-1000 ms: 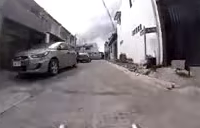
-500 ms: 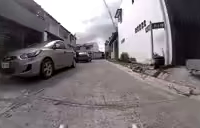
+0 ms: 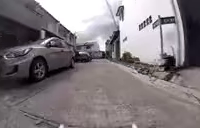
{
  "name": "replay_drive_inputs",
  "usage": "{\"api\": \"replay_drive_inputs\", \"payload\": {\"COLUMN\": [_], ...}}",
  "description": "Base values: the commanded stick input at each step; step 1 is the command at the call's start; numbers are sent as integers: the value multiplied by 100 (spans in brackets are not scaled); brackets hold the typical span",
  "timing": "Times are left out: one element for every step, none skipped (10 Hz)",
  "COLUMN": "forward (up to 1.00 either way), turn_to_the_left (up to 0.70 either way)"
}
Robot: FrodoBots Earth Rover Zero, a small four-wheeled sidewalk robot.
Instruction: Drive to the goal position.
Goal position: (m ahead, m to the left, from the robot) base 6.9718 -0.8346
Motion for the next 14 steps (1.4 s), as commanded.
{"api": "replay_drive_inputs", "payload": {"forward": [100,100,100,100,100,100,100,100,100,100,100,100,100,100], "turn_to_the_left": [-32,-20,-1,2,2,2,2,2,2,2,2,2,2,2]}}
